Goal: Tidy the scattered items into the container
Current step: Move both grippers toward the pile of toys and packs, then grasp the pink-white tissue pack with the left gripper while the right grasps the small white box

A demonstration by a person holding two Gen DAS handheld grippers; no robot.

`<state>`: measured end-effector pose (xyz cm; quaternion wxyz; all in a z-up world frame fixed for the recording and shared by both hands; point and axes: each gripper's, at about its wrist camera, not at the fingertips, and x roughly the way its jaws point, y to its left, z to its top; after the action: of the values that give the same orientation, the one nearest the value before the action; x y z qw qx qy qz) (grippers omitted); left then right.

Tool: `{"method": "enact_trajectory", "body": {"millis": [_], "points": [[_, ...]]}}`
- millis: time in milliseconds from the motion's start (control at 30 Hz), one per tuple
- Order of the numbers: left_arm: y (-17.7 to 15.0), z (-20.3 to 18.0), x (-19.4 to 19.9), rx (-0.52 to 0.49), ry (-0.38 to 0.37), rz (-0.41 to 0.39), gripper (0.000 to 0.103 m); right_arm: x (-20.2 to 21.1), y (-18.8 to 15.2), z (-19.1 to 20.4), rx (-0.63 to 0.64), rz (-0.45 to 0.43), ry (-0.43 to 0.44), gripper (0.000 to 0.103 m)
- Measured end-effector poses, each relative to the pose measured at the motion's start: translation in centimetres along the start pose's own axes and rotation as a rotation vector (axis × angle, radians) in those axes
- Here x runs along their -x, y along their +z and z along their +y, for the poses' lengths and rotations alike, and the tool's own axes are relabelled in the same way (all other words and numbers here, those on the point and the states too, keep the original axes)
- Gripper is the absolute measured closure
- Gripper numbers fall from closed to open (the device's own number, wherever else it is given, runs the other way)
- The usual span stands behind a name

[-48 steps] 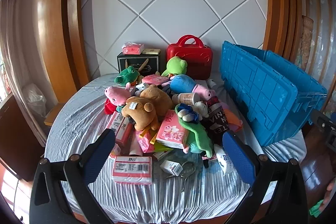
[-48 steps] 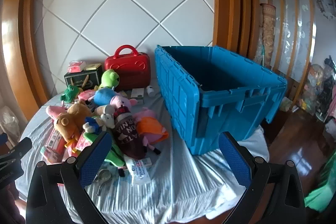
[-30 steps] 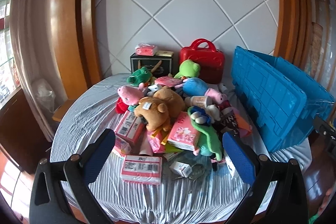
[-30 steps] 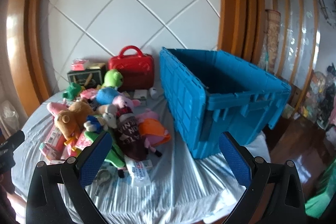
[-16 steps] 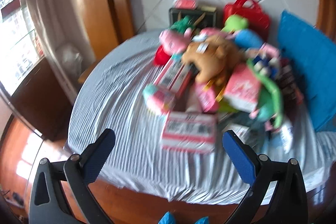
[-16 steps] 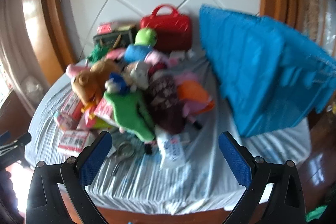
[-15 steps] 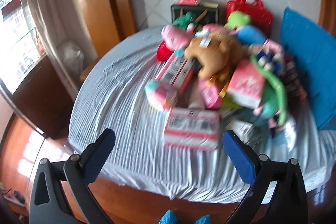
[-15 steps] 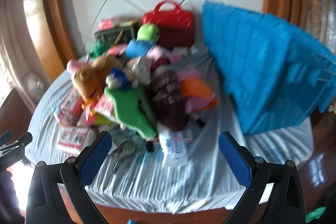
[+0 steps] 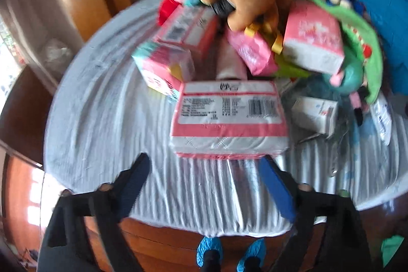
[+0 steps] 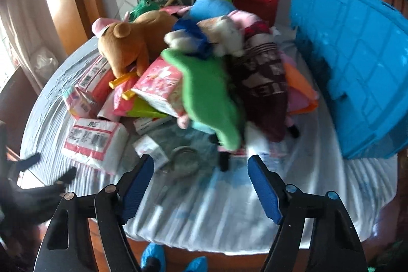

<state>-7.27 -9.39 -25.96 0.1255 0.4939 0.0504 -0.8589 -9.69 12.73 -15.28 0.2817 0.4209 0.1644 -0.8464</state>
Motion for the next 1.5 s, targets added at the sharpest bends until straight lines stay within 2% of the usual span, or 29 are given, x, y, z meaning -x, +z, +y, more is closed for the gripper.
{"method": "enact_trajectory", "body": {"millis": [67, 133, 267, 400, 500, 567, 667, 700, 767, 833, 867, 900, 933, 967, 1067, 1167, 1367, 1433, 1500], "points": [[0.1, 1.1, -1.6, 0.002, -0.018, 0.020, 0.034, -1.5, 0.6, 1.9, 0.030, 0.006, 0.000, 0.034], [0.3, 2.2, -3.1, -0.006, -0.031, 0.036, 0.037, -3.0, 1.3, 3.6, 0.044, 0.013, -0.006, 0.037], [0.6, 4.4, -5.5, -0.041, 0.044, 0.039, 0.037, -6.4, 2.3, 6.8, 0.082, 0.038, -0.065, 0.039], [2.7, 8.8, -6.8, 0.027, 0.109, 0.010, 0.037, -8.9, 2.4, 9.9, 0.147, 0.076, -0.085, 0.039], [4.3, 11.1, -6.4, 0.063, 0.079, -0.011, 0.037, -10.2, 2.0, 12.3, 0.178, 0.103, -0.088, 0.041], [4.5, 11.6, -5.3, 0.059, 0.062, -0.028, 0.037, -10.2, 1.6, 13.6, 0.186, 0.120, -0.063, 0.043], [3.8, 11.6, -3.6, 0.062, 0.029, -0.024, 0.037, -9.3, 0.8, 14.9, 0.177, 0.168, 0.117, 0.043], [3.5, 11.4, -2.9, 0.065, 0.018, -0.019, 0.037, -8.7, 0.3, 15.4, 0.190, 0.170, 0.132, 0.043], [3.3, 11.3, -1.3, 0.081, -0.015, -0.004, 0.037, -7.7, -0.2, 15.0, 0.185, 0.147, 0.100, 0.042], [3.3, 11.2, 0.4, 0.117, -0.079, 0.008, 0.036, -6.5, -0.4, 13.2, 0.128, 0.126, 0.094, 0.041], [3.4, 10.9, 1.0, 0.131, -0.111, 0.009, 0.028, -5.8, -0.3, 12.1, 0.102, 0.114, 0.072, 0.037], [3.3, 10.1, 1.7, 0.136, -0.126, 0.007, 0.011, -5.3, -0.3, 11.0, 0.089, 0.102, 0.045, 0.026], [3.3, 9.4, 2.1, 0.134, -0.128, 0.001, 0.004, -4.8, -0.4, 9.8, 0.083, 0.092, 0.014, 0.019], [3.5, 8.6, 2.4, 0.126, -0.125, -0.009, 0.000, -4.6, -0.2, 8.7, 0.079, 0.089, -0.002, 0.008], [3.9, 6.2, 1.7, 0.090, -0.096, 0.000, 0.000, -4.4, 0.1, 5.8, 0.065, 0.094, -0.044, 0.005], [3.4, 4.3, 0.0, 0.105, -0.036, 0.038, 0.000, -5.3, 0.3, 4.3, 0.063, 0.098, -0.047, 0.005], [2.5, 2.5, -4.2, 0.139, 0.045, 0.131, 0.000, -8.1, 0.1, 3.6, 0.088, 0.110, -0.004, 0.005], [2.4, 1.9, -5.3, 0.122, 0.093, 0.131, 0.000, -9.1, 0.0, 3.8, 0.110, 0.114, 0.003, 0.005], [2.4, 1.9, -5.9, 0.122, 0.099, 0.121, 0.000, -10.2, 0.0, 4.0, 0.132, 0.120, 0.022, 0.005]]}}
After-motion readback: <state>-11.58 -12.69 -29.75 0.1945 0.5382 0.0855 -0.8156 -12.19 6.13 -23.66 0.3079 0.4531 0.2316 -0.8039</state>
